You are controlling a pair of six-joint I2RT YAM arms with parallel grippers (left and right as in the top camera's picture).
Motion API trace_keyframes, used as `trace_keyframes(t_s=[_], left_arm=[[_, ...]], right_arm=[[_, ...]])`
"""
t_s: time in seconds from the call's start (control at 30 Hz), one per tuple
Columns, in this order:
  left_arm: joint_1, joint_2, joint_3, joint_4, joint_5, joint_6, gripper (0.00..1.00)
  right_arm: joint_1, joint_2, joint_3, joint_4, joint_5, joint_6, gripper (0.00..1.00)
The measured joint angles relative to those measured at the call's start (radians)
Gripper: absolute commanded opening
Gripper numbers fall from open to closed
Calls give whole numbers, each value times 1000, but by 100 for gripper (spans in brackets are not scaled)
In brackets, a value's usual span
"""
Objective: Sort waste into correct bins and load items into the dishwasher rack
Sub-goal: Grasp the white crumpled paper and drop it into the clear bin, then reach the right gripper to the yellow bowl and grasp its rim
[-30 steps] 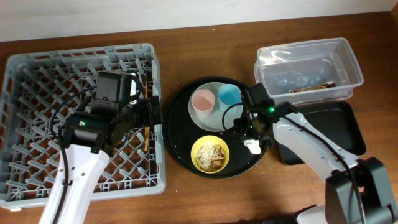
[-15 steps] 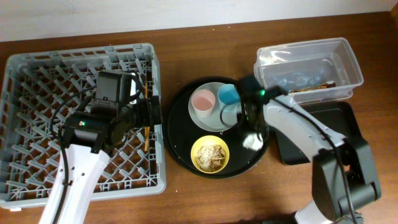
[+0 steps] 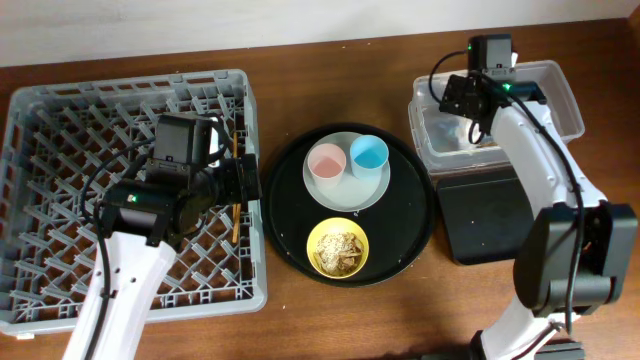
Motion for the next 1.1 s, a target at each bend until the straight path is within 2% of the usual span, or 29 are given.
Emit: trace_keyframes(t_s=[0.07, 0.1, 0.13, 0.17, 0.2, 0.23, 0.27, 0.37, 0.47, 0.53, 0.67, 0.73, 0.87, 1.1], left_arm=[[0, 0, 0, 0, 0, 0, 99], [0, 0, 0, 0, 0, 0, 99], [0, 0, 0, 0, 0, 0, 99], [0, 0, 0, 0, 0, 0, 99], [0, 0, 0, 2, 0, 0, 99], [0, 0, 0, -1, 0, 0, 99], [0, 0, 0, 0, 0, 0, 99], [0, 0, 0, 0, 0, 0, 99], [0, 0, 0, 0, 0, 0, 99], [0, 0, 0, 0, 0, 0, 99], [0, 0, 0, 2, 0, 0, 99], [0, 0, 0, 1, 0, 0, 99], [0, 0, 0, 1, 0, 0, 99], [0, 0, 0, 0, 0, 0, 99]], right_arm=[[-14, -6, 9, -49, -1, -10, 99], [-15, -19, 23, -119, -9, -15, 100], [-16, -42, 63, -243, -63, -16, 95], [-14, -73, 92, -319, -124, -22, 79], [-8, -127, 132, -420, -225, -42, 58], [2, -172, 156, -515, -317, -63, 26], [27, -229, 164, -593, -387, -81, 19], [166, -297, 173, -769, -516, -141, 18], [346, -284, 79, -754, -551, -163, 18], [471, -279, -54, -671, -562, -165, 18], [649, -266, -346, -325, -563, -170, 18], [680, -266, -440, -206, -500, -158, 16], [681, -265, -528, -76, -359, -96, 4], [681, -225, -541, -59, -196, -34, 4]])
